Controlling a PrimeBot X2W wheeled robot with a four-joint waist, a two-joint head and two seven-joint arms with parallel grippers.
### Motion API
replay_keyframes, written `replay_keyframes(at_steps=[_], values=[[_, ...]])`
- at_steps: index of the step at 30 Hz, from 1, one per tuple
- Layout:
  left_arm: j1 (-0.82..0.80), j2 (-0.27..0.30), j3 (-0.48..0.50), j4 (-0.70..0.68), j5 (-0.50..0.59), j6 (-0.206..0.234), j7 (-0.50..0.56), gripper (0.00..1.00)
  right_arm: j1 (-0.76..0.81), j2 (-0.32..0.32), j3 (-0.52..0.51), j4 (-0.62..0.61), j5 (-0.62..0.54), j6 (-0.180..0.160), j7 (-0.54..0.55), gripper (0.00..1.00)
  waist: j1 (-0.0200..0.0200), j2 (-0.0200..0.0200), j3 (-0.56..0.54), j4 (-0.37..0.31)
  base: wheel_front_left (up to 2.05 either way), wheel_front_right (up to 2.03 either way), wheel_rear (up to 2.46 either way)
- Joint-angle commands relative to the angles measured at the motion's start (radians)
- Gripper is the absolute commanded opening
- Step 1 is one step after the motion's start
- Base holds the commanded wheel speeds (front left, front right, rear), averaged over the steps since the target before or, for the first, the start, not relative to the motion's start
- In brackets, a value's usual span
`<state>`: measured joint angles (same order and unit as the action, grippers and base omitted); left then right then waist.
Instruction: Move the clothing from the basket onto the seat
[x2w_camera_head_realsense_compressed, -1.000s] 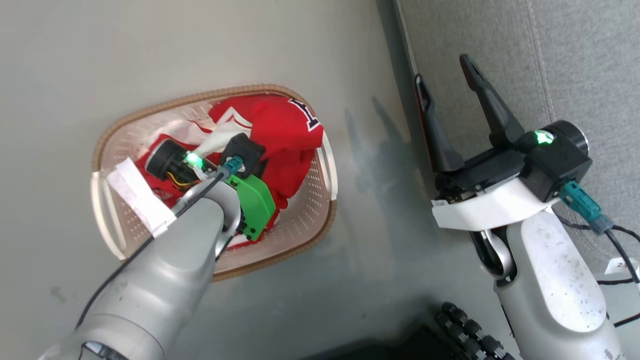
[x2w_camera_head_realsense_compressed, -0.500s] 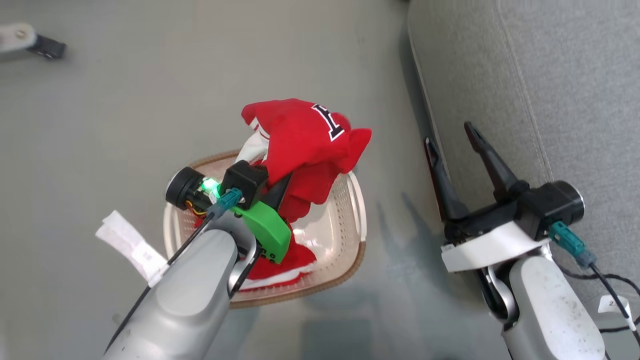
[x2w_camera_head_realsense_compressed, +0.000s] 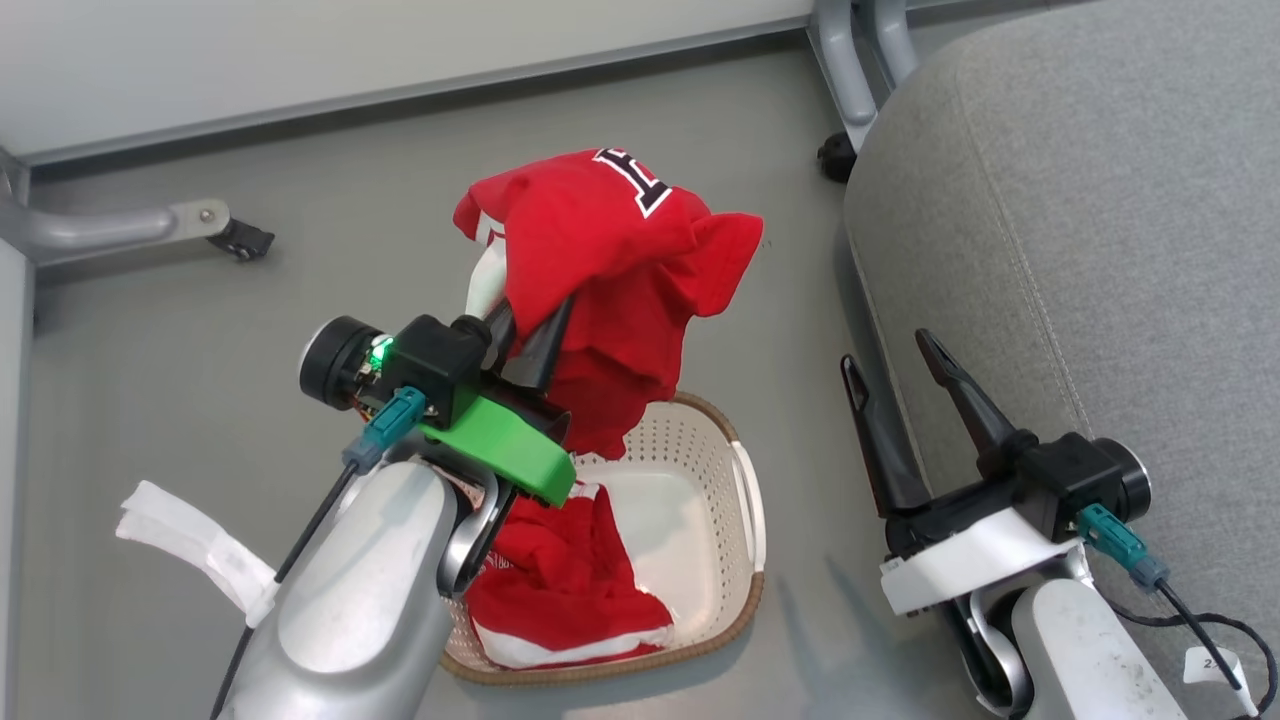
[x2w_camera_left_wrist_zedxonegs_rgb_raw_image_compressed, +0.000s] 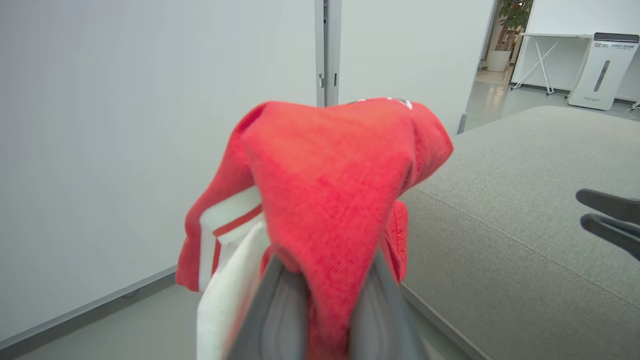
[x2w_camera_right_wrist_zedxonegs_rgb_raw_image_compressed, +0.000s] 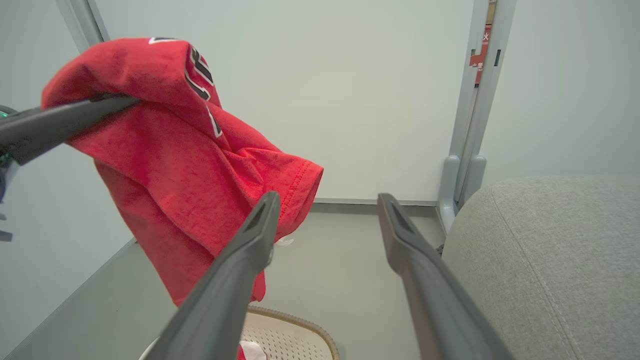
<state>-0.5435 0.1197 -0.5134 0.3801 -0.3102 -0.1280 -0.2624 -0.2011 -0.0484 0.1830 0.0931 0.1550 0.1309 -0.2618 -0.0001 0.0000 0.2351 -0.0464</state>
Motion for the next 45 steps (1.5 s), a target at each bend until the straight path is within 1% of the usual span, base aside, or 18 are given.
replay_keyframes(at_steps=[1,5,8,10,18,27,31,37,45], values=[[0.020,-0.001,0.013,-0.025,0.003,-0.004,-0.004,0.00,0.023,-0.004,0.004,0.004,0.005,0.000,-0.005,1.00,0.0001,0.0000,-0.074,0.019,0.00,0.00,0.00],[0.028,-0.002,0.031,-0.082,0.005,-0.004,-0.004,0.00,0.047,-0.004,0.007,0.004,0.013,0.000,-0.005,1.00,0.0001,0.0000,-0.111,0.020,0.00,0.00,0.00],[0.029,-0.006,0.035,-0.115,-0.018,-0.004,-0.004,0.00,0.065,-0.004,0.006,0.004,0.014,0.000,-0.005,1.00,0.0001,0.0000,-0.131,0.022,0.00,0.00,0.00],[0.021,0.002,0.034,-0.127,-0.019,-0.004,-0.004,0.00,0.073,-0.004,0.005,0.004,0.017,0.000,-0.005,1.00,0.0001,0.0000,-0.138,0.023,0.00,0.00,0.00],[0.020,0.016,0.026,-0.142,-0.024,-0.004,-0.004,0.00,0.090,-0.004,-0.001,-0.001,0.023,0.000,-0.005,1.00,0.0001,0.0000,-0.162,0.021,0.00,0.00,0.00],[0.018,0.018,0.023,-0.155,-0.022,-0.004,-0.004,0.00,0.070,-0.003,0.013,-0.035,0.012,0.000,-0.005,1.00,0.0001,0.0000,-0.161,0.027,0.00,0.00,0.00],[0.011,0.017,0.025,-0.158,-0.018,-0.003,-0.004,0.00,0.051,-0.004,0.047,-0.061,0.008,0.000,-0.005,1.00,0.0001,0.0000,-0.156,0.029,0.00,0.00,0.00],[-0.011,0.002,0.018,-0.158,-0.012,-0.003,-0.004,0.00,-0.008,-0.004,0.138,-0.095,0.015,0.000,-0.005,1.00,0.0001,0.0000,-0.142,0.032,0.00,0.00,0.00],[-0.043,-0.025,-0.007,-0.163,-0.009,-0.003,-0.004,0.00,-0.118,-0.004,0.269,-0.032,0.010,0.000,-0.005,1.00,0.0001,0.0000,-0.109,0.051,0.00,0.00,0.00]])
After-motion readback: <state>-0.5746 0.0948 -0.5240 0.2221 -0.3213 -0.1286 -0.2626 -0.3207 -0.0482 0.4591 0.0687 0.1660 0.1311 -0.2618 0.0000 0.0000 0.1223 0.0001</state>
